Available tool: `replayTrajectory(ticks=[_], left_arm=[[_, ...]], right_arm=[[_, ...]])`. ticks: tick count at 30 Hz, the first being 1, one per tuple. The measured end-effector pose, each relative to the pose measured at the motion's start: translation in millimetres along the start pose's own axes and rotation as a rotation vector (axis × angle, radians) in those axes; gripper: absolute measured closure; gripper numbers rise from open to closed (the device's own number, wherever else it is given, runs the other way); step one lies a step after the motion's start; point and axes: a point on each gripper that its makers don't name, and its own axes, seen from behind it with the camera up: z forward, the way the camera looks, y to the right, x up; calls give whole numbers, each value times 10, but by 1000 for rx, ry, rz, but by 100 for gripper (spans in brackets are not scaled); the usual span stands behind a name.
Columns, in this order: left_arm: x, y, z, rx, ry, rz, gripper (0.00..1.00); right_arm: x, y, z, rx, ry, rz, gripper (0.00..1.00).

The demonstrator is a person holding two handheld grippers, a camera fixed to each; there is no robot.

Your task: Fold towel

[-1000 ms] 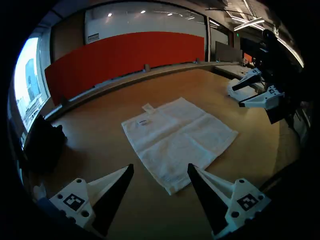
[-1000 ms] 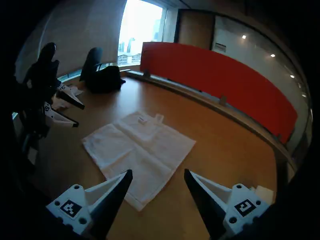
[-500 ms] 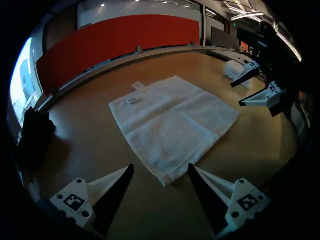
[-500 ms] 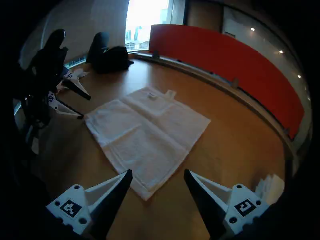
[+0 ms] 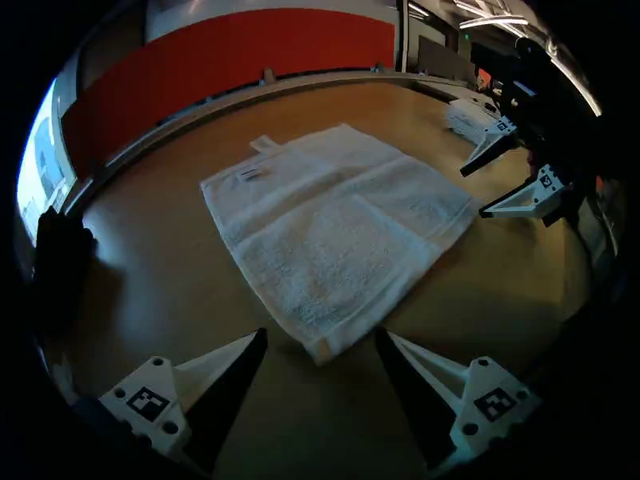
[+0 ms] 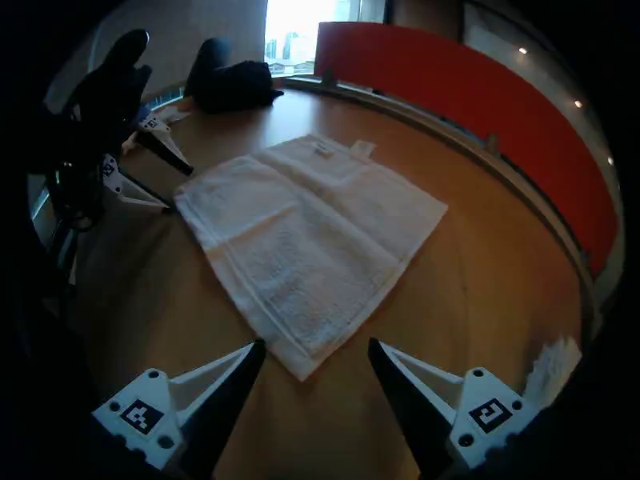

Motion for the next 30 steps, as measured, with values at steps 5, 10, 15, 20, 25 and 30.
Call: replayTrajectory(ticks=[5, 10, 15, 20, 25, 30], left_arm=[[-4, 23, 35, -11, -6, 8, 2], [-1, 45, 45, -30, -9, 5, 8], [-8, 49, 51, -36, -11, 5, 10], [-11, 59, 51, -39, -9, 6, 13], [-15, 95, 51, -47, -16, 14, 23], [-9, 104, 54, -50, -20, 16, 39]], right_arm=[[-48, -44, 20, 23, -14, 2, 2], [-58, -54, 16, 40, -14, 14, 4], [-70, -80, 10, 61, -13, 31, 12], [-70, -65, 1, 54, -10, 44, 25], [-71, -43, -4, 46, -13, 58, 45], [-72, -42, -6, 46, -13, 61, 67]])
